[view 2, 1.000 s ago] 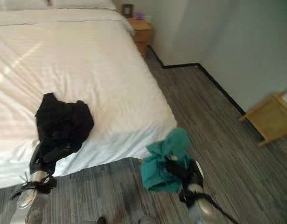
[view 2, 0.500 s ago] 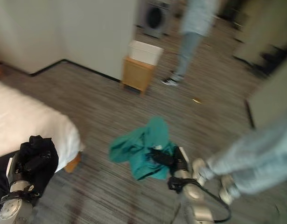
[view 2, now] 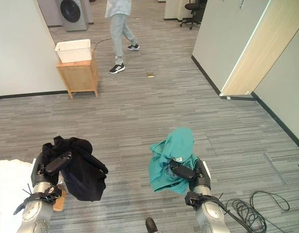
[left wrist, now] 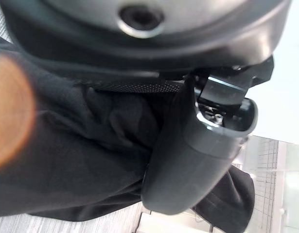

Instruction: Pick up bed clothes into laundry basket.

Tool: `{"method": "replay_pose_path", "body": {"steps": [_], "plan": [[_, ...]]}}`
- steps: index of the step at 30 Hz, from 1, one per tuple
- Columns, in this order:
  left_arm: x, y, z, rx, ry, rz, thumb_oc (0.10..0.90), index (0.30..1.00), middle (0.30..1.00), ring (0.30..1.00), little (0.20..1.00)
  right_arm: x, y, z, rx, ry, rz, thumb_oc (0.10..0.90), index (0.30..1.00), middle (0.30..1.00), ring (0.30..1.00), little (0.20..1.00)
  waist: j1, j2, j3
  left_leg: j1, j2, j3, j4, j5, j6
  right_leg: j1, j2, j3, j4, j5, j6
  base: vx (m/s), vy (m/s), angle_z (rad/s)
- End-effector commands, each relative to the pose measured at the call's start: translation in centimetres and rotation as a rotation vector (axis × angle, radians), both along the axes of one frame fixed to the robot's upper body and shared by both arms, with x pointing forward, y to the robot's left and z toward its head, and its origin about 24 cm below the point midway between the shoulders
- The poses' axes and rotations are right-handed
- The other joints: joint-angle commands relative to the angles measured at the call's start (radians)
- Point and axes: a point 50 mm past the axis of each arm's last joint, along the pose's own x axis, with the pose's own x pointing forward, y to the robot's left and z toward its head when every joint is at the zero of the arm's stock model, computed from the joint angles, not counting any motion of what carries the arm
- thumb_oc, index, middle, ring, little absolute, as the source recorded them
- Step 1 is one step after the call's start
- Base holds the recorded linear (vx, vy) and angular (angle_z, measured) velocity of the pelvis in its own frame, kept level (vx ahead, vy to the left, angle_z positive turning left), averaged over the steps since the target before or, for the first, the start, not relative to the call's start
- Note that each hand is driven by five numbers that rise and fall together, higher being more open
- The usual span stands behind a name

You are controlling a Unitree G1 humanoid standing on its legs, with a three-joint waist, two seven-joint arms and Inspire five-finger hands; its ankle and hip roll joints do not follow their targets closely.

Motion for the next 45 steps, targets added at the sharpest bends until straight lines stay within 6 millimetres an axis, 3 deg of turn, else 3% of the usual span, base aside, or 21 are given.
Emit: {"method": "replay_pose_path", "body": {"steps": [1,4,12,17,21,24,27,28,29,31,33,35,37,38,39,41,42,43,44,45], "plan": [[1.0,3.8,3.5,0.180,-0.104,0.064,0.400,0.300,0.300,0.300,0.300,4.2,1.7,3.7,0.078,-0.228,0.042,0.400,0.300,0.300,0.300,0.300,0.111,-0.044,-0.017,-0.111,-0.137,-0.174,0.000,0.086,0.024,0.057,0.040,-0.167,0.103,-0.204,0.010,0.03,-0.014,0.47],[1.0,3.8,3.9,0.168,-0.129,0.084,0.400,0.300,0.300,0.300,0.300,5.0,2.5,4.5,0.074,-0.257,0.091,0.400,0.300,0.300,0.300,0.300,0.123,-0.045,-0.021,-0.108,-0.139,-0.189,0.001,0.086,0.021,0.069,0.037,-0.186,0.101,-0.208,0.010,0.05,-0.033,0.34],[0.7,4.9,5.1,0.214,-0.169,0.139,0.400,0.300,0.300,0.300,0.300,7.9,4.6,9.2,0.000,-0.425,0.218,0.400,0.300,0.300,0.300,0.300,0.163,-0.045,-0.028,-0.113,-0.144,-0.222,0.003,0.089,0.016,0.094,0.028,-0.229,0.097,-0.224,0.009,0.03,-0.022,0.24],[0.6,5.0,5.2,0.179,-0.184,0.152,0.400,0.300,0.300,0.300,0.300,7.9,4.5,10.4,-0.027,-0.470,0.213,0.400,0.300,0.300,0.300,0.300,0.155,-0.045,-0.020,-0.115,-0.141,-0.218,0.010,0.079,0.017,0.097,0.029,-0.224,0.092,-0.226,0.007,0.01,-0.001,0.01],[0.8,5.3,6.6,0.185,-0.252,0.171,0.400,0.300,0.300,0.300,0.300,7.5,3.6,10.7,-0.010,-0.499,0.148,0.400,0.300,0.300,0.300,0.300,0.136,-0.046,0.002,-0.127,-0.142,-0.190,0.046,0.046,0.037,0.076,0.019,-0.195,0.123,-0.231,0.010,0.02,0.032,-0.03],[1.2,5.1,8.0,0.228,-0.299,0.137,0.400,0.300,0.300,0.300,0.300,6.8,2.6,10.4,-0.017,-0.497,0.101,0.400,0.300,0.300,0.300,0.300,0.114,-0.033,0.027,-0.125,-0.139,-0.159,0.065,0.011,0.074,-0.024,0.001,-0.153,0.311,-0.248,0.027,0.03,0.141,-0.15],[1.6,4.3,9.0,0.216,-0.352,0.094,0.400,0.300,0.300,0.300,0.300,5.8,2.3,9.2,-0.014,-0.452,0.084,0.400,0.300,0.300,0.300,0.300,0.069,-0.020,0.056,-0.084,-0.139,-0.133,0.062,-0.012,0.105,-0.196,-0.003,-0.081,0.615,-0.105,0.054,0.10,0.182,-0.74],[2.1,3.5,9.6,0.166,-0.402,0.064,0.400,0.300,0.300,0.300,0.300,5.2,2.3,8.4,0.001,-0.428,0.073,0.400,0.300,0.300,0.300,0.300,0.042,-0.012,0.076,-0.065,-0.123,-0.123,0.059,-0.017,0.110,-0.250,0.022,-0.052,0.709,-0.077,0.052,0.14,0.093,-1.23],[2.3,3.3,9.6,0.176,-0.400,0.045,0.400,0.300,0.300,0.300,0.300,5.1,2.3,8.3,0.000,-0.420,0.081,0.400,0.300,0.300,0.300,0.300,0.036,-0.007,0.083,-0.065,-0.114,-0.124,0.064,-0.018,0.105,-0.284,0.040,-0.041,0.730,-0.096,0.052,0.21,0.034,-1.32],[2.4,3.1,10.3,0.222,-0.417,0.010,0.400,0.300,0.300,0.300,0.300,4.8,2.1,7.9,-0.004,-0.403,0.086,0.400,0.300,0.300,0.300,0.300,0.024,-0.009,0.077,-0.032,-0.097,-0.110,0.060,-0.037,0.095,-0.314,-0.001,-0.088,0.614,-0.125,0.043,0.36,-0.052,-0.90],[2.4,3.2,10.9,0.229,-0.444,-0.003,0.400,0.300,0.300,0.300,0.300,4.5,1.5,7.6,0.010,-0.390,0.070,0.400,0.300,0.300,0.300,0.300,-0.004,-0.018,0.064,0.032,-0.054,-0.099,0.043,-0.068,0.065,-0.318,-0.013,-0.131,0.390,-0.131,0.056,0.56,-0.217,-0.57],[2.9,3.1,11.2,0.210,-0.466,-0.006,0.400,0.300,0.300,0.300,0.300,4.1,0.6,7.1,0.012,-0.367,0.038,0.400,0.300,0.300,0.300,0.300,-0.046,-0.034,0.054,0.106,0.025,-0.112,0.029,-0.086,0.025,-0.313,0.012,-0.127,0.102,-0.057,0.105,0.84,-0.400,-0.41],[3.2,3.0,11.3,0.215,-0.468,-0.009,0.400,0.300,0.300,0.300,0.300,3.8,0.1,7.1,-0.002,-0.361,0.027,0.400,0.300,0.300,0.300,0.300,-0.063,-0.035,0.042,0.132,0.071,-0.116,0.031,-0.061,-0.007,-0.296,0.016,-0.149,0.089,-0.015,0.120,0.67,-0.383,-0.01],[3.2,3.2,11.2,0.229,-0.457,0.005,0.400,0.300,0.300,0.300,0.300,3.6,-0.2,7.1,-0.010,-0.362,0.020,0.400,0.300,0.300,0.300,0.300,-0.062,-0.034,0.037,0.132,0.099,-0.125,0.049,-0.012,-0.035,-0.304,0.019,-0.164,0.143,-0.016,0.100,0.50,-0.302,0.37],[3.1,3.2,11.2,0.235,-0.457,-0.002,0.400,0.300,0.300,0.300,0.300,3.5,-0.5,7.0,-0.014,-0.354,0.004,0.400,0.300,0.300,0.300,0.300,-0.069,-0.026,0.030,0.125,0.124,-0.124,0.077,0.043,-0.051,-0.306,0.027,-0.164,0.173,-0.031,0.092,0.48,-0.253,0.73],[3.0,3.2,11.0,0.206,-0.455,0.023,0.400,0.300,0.300,0.300,0.300,3.2,-1.5,7.1,-0.029,-0.358,-0.032,0.400,0.300,0.300,0.300,0.300,-0.072,-0.022,0.026,0.040,0.165,-0.102,0.254,0.230,-0.070,-0.279,0.018,-0.181,0.219,-0.074,0.057,0.53,-0.314,0.90],[2.9,3.2,10.5,0.182,-0.446,0.027,0.400,0.300,0.300,0.300,0.300,3.3,-1.7,7.4,-0.021,-0.370,-0.032,0.400,0.300,0.300,0.300,0.300,-0.066,-0.033,0.035,-0.026,0.161,-0.081,0.400,0.286,-0.048,-0.237,0.024,-0.182,0.219,-0.102,0.035,0.56,-0.474,0.73],[2.9,3.1,10.4,0.178,-0.435,0.018,0.400,0.300,0.300,0.300,0.300,3.3,-1.9,7.4,-0.025,-0.366,-0.032,0.400,0.300,0.300,0.300,0.300,-0.052,-0.063,0.043,-0.098,0.115,-0.090,0.514,0.306,-0.024,-0.194,0.024,-0.167,0.202,-0.111,0.009,0.36,-0.315,0.47],[2.9,3.0,10.4,0.178,-0.435,0.017,0.400,0.300,0.300,0.300,0.300,3.3,-1.9,7.4,-0.024,-0.366,-0.033,0.400,0.300,0.300,0.300,0.300,-0.052,-0.064,0.045,-0.112,0.109,-0.092,0.542,0.295,-0.020,-0.195,0.021,-0.166,0.201,-0.110,0.012,0.27,-0.339,0.15],[3.0,2.8,10.3,0.175,-0.426,0.021,0.400,0.300,0.300,0.300,0.300,3.5,-2.2,7.6,-0.048,-0.367,-0.038,0.400,0.300,0.300,0.300,0.300,-0.028,-0.092,0.069,-0.191,0.058,-0.094,0.722,0.285,0.004,-0.155,0.027,-0.150,0.193,-0.116,-0.015,0.27,-0.309,-0.13]]}}
